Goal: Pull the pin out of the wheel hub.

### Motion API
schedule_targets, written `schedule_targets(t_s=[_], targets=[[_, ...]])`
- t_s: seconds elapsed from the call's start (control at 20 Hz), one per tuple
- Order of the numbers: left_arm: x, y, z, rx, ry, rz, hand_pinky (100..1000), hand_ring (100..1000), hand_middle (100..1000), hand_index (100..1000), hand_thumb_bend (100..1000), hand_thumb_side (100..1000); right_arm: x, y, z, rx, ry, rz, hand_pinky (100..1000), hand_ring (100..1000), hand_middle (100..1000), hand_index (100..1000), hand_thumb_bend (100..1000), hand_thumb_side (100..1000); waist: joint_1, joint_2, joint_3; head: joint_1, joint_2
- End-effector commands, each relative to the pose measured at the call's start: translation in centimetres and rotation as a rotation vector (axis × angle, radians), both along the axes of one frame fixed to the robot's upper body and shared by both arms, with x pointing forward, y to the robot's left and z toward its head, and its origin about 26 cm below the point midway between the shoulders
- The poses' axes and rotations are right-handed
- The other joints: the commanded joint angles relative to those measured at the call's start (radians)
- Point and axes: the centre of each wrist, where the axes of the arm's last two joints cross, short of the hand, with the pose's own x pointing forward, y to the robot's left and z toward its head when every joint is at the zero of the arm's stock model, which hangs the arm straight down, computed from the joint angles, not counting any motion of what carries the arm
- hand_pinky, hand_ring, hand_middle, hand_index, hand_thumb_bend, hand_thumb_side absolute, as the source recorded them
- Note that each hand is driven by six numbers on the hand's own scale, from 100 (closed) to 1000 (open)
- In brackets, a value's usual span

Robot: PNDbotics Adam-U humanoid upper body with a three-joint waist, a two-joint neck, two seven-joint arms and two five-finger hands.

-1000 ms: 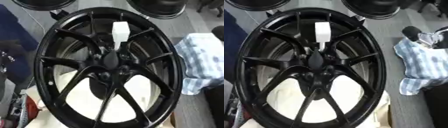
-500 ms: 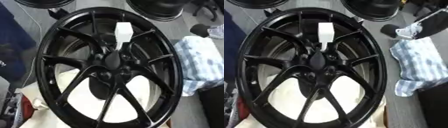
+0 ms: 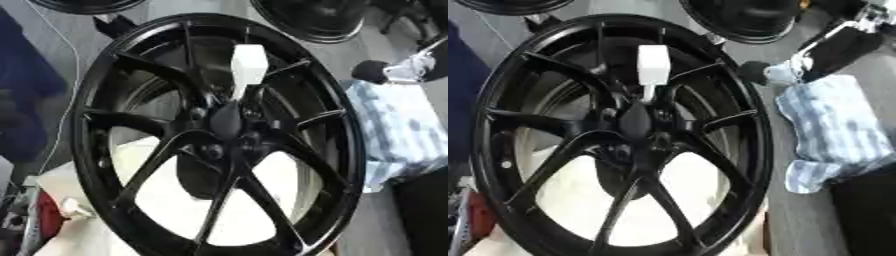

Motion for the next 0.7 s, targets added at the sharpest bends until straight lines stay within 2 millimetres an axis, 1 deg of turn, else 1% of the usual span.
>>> schedule_targets(t_s=[0.05, 0.3, 0.5, 0.7], targets=[[0.0, 0.0, 0.8, 0.026, -0.026, -0.007, 789, 916, 681, 814, 100, 726, -0.2, 0.3, 0.6, -0.036, -0.019, -0.044, 800, 793, 774, 750, 491, 371, 0.002, -0.011, 0.007, -0.017, -0.014], [0.0, -0.3, 0.9, 0.031, -0.024, -0.012, 789, 916, 681, 814, 100, 730, 0.3, 0.9, 0.5, -0.047, -0.011, -0.107, 802, 802, 788, 771, 516, 376, -0.010, -0.001, 0.031, -0.047, -0.023], [0.1, -0.4, 1.0, 0.033, -0.030, -0.017, 790, 917, 682, 815, 100, 729, 1.0, 1.2, 0.7, -0.050, -0.003, -0.141, 803, 808, 795, 781, 529, 372, -0.013, 0.004, 0.045, -0.074, -0.023], [0.2, -0.5, 1.2, 0.031, -0.037, -0.024, 791, 917, 682, 815, 100, 729, 2.1, 1.2, 0.6, -0.048, 0.008, -0.172, 804, 812, 802, 786, 530, 370, -0.015, 0.007, 0.061, -0.085, -0.024]])
